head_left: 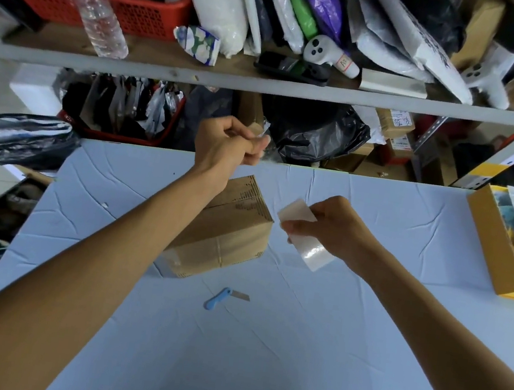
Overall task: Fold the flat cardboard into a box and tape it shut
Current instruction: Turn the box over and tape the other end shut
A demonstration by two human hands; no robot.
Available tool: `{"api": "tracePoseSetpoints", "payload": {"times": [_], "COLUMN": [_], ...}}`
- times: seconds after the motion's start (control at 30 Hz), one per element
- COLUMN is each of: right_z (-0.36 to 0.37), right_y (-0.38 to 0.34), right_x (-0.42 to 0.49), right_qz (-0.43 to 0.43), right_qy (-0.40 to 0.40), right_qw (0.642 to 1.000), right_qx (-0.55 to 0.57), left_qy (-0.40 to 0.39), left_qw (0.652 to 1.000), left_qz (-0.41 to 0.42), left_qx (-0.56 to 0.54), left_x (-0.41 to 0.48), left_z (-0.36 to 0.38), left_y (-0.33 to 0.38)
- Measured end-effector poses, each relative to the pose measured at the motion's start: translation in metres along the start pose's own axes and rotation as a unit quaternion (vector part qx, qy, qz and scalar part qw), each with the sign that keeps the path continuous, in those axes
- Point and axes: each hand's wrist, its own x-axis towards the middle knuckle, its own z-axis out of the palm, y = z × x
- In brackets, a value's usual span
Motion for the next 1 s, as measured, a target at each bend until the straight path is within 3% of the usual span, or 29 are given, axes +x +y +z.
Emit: {"api": "tracePoseSetpoints", "payload": {"times": [0.1,0.37,0.73,1.0], "right_z": [0.008,0.014,0.028,0.041], "right_y": [0.004,0.015,0.029,0.029], "right_x": [-0.002,-0.010,-0.010,0.006], "right_qz": [0.128,0.068,0.186,0.151], "right_qy": [0.007,0.046,0.052,0.104], "right_qw": [0.991,0.996,0.976,0.979], "right_qx": [0.021,0.042,0.102,0.094], "left_qy": [0.006,-0.045,-0.024,-0.045], "left_qw": [1.000,0.995,0.983,0.977], "left_qz": [0.020,-0.032,-0.033,-0.030], "left_qx": [0.022,0.085,0.180,0.205], "left_x": [0.002,0.022,0.030,0.046], "left_z": [0.003,-0.015,-0.003,-0.005], "left_y": [-0.004,-0.014,-0.051,-0.060]}}
